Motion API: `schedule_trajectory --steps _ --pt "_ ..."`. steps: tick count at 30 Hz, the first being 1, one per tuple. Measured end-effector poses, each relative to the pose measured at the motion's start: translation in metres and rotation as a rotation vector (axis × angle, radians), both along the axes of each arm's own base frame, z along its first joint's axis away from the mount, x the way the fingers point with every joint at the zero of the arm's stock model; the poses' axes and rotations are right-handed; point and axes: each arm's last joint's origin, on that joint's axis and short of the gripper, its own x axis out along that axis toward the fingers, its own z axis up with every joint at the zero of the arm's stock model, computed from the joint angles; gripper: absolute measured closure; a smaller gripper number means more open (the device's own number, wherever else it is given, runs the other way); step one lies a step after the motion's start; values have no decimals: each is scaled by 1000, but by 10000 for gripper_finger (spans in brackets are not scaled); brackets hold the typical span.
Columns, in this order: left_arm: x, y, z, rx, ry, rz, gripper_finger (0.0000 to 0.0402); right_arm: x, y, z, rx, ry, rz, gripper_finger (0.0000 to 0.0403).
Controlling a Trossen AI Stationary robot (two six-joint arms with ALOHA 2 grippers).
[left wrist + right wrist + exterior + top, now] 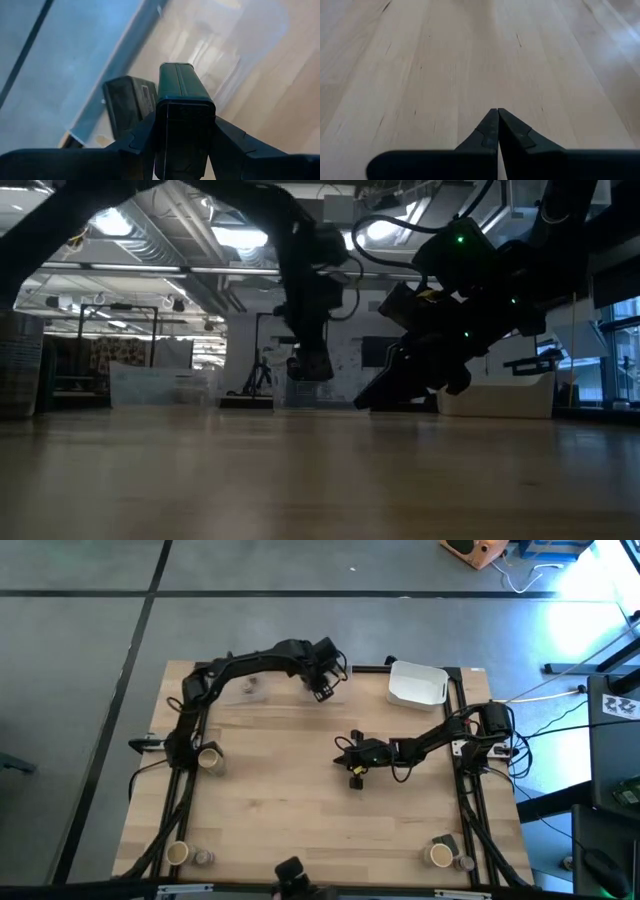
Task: Sort spices by type
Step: Put the bottom left black seasoning can into the middle transparent bin
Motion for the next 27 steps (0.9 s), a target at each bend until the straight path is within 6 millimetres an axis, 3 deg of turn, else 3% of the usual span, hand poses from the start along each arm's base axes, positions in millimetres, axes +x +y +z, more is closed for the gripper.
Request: schedule_trajectory --steps 9,18,27 --pt "7 5 -29 -31 57 1 274 0 0 0 0 0 0 391" --pt "9 8 -34 -18 50 -15 271 0 0 0 0 2 0 391" --pt "6 11 -33 -20 53 -6 176 0 0 -1 0 8 1 391"
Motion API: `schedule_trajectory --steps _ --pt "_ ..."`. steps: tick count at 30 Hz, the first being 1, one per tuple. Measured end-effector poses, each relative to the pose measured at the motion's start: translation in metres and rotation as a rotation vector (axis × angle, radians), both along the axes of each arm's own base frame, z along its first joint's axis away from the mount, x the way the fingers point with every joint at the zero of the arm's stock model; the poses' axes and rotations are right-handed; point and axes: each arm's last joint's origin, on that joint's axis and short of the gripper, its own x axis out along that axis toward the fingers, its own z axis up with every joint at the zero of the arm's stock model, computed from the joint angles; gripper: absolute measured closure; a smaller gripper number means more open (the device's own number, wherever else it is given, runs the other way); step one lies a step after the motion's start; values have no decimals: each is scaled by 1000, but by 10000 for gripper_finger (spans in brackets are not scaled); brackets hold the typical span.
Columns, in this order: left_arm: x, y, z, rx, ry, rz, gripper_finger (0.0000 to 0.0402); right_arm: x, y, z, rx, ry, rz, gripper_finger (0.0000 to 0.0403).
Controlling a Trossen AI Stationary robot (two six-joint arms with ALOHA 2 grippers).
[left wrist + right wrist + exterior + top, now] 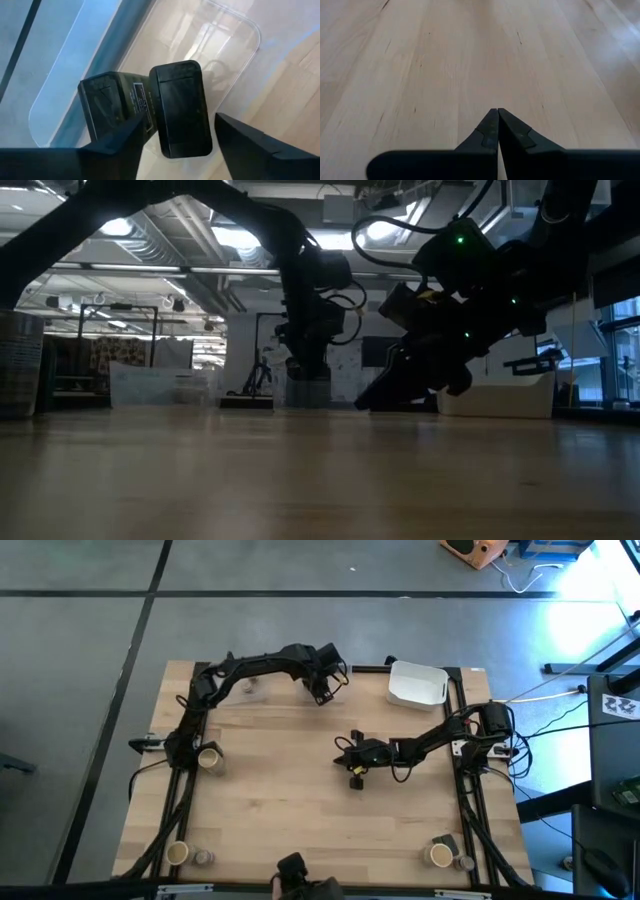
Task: Sort spices by type
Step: Put the bottom left black seasoning can into the middle transparent bin, then put the top black seasoning can into the middle transparent bin
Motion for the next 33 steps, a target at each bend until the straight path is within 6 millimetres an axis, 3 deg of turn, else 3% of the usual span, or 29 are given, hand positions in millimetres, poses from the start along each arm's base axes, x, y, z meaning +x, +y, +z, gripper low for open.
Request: schedule_trajectory --steps 9,18,25,33 --pt "2 -7 37 -3 -19 17 151 0 0 0 0 0 0 391" --pt "-5 -50 94 7 -27 -43 151 0 0 0 0 2 1 391" --pt "-42 -96 143 -2 3 -14 150 0 0 0 0 1 2 391" --pt "-88 -158 191 106 -33 59 150 0 0 0 -25 -4 18 391"
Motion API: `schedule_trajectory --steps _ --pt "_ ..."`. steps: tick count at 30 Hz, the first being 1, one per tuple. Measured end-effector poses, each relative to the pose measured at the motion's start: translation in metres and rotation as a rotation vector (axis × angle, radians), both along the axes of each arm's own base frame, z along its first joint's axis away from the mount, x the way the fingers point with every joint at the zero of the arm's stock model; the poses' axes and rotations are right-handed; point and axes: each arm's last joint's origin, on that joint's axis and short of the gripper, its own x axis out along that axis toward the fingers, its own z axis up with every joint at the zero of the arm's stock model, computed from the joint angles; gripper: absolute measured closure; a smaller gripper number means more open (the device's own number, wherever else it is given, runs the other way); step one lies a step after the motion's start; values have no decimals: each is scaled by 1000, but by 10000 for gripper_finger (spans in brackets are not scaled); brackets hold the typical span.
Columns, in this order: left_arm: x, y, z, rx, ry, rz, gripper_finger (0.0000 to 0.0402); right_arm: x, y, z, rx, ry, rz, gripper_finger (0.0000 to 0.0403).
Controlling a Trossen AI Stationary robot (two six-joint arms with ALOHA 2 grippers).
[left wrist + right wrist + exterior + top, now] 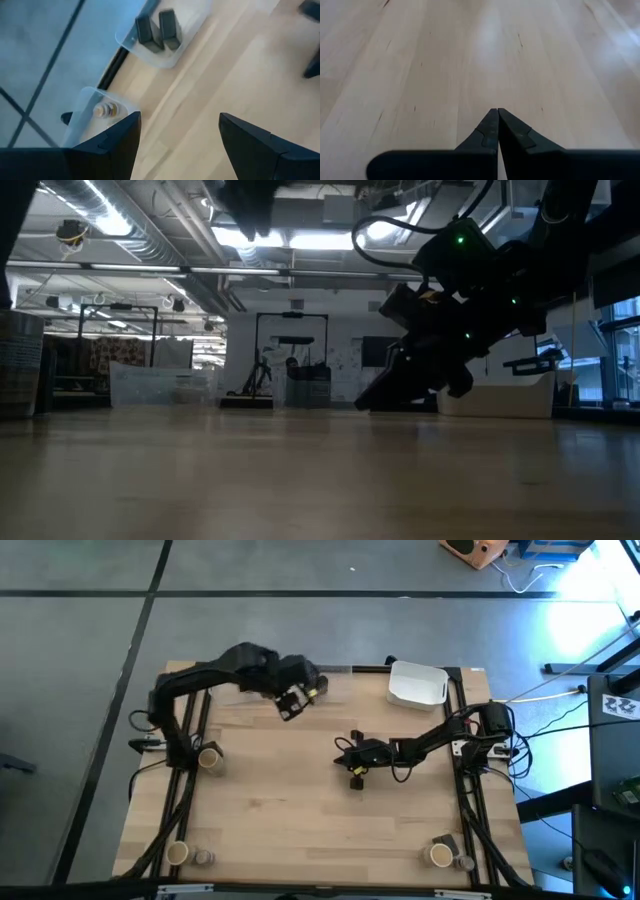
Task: Sort spices by type
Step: Put the top black seasoning can into the middle transparent bin
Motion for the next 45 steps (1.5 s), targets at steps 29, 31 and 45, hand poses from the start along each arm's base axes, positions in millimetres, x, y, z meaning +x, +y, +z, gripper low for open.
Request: schedule_trajectory --steps 29,31,45 --pt "-113 -66 -73 -52 -13 313 150 1 0 1 -15 -10 10 391" --pt "-115 -61 -83 -48 22 344 150 1 0 1 -15 -10 10 391" --pt "-131 -35 -137 -159 233 555 150 1 0 1 -15 -13 10 391"
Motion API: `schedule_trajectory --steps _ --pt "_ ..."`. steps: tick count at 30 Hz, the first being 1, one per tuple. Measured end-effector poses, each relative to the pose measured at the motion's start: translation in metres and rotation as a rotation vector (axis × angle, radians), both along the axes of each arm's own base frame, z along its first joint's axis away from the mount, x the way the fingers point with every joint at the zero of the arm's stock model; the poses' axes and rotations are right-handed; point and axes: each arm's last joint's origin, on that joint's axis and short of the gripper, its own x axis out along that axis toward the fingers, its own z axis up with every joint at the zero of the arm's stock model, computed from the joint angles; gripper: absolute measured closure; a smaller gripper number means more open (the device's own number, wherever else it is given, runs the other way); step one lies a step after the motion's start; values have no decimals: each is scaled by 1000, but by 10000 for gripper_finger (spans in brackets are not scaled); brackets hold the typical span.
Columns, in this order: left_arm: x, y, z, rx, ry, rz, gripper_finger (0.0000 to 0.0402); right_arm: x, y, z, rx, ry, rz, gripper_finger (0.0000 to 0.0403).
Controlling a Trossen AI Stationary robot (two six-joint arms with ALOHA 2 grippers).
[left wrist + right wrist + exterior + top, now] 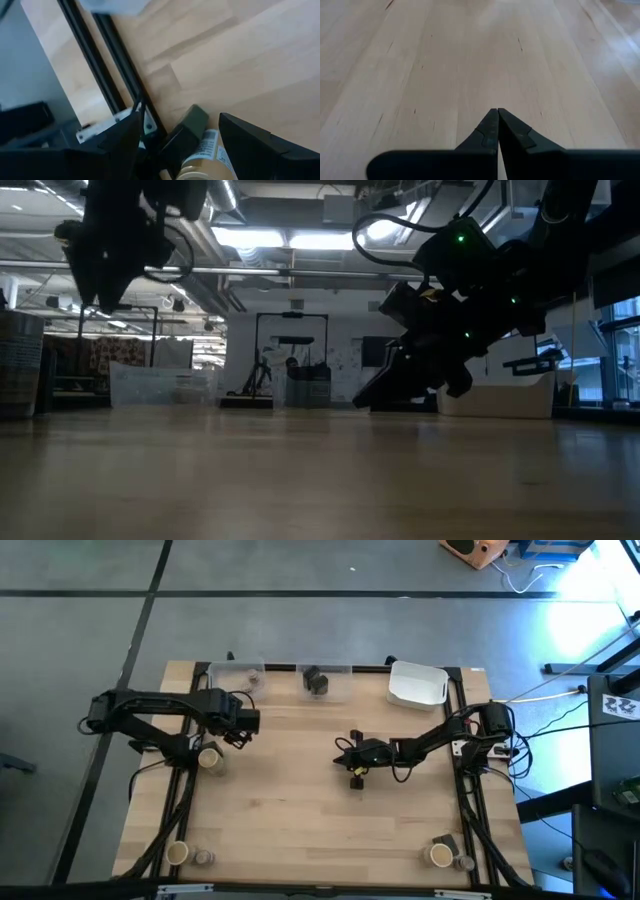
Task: Sort spices by type
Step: Put the top black seasoning can into the middle transparent bin
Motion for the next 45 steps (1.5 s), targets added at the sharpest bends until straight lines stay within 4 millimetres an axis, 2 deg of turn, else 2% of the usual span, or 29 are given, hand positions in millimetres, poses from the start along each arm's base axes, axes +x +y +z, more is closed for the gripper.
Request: schedule_trajectory --steps 11,19,28,41,45 --pt "-7 5 -26 -77 29 86 162 1 0 2 1 -26 0 391" --pt "-9 5 -34 -86 22 180 182 1 0 2 1 -24 0 391" --pt "-14 1 -60 -174 15 233 188 1 0 2 1 -19 0 391" --pt "-13 1 -66 -183 -6 197 188 1 0 2 3 -19 -1 391" --pt "-3 3 -70 -190 -107 186 188 1 0 2 4 -20 -2 391"
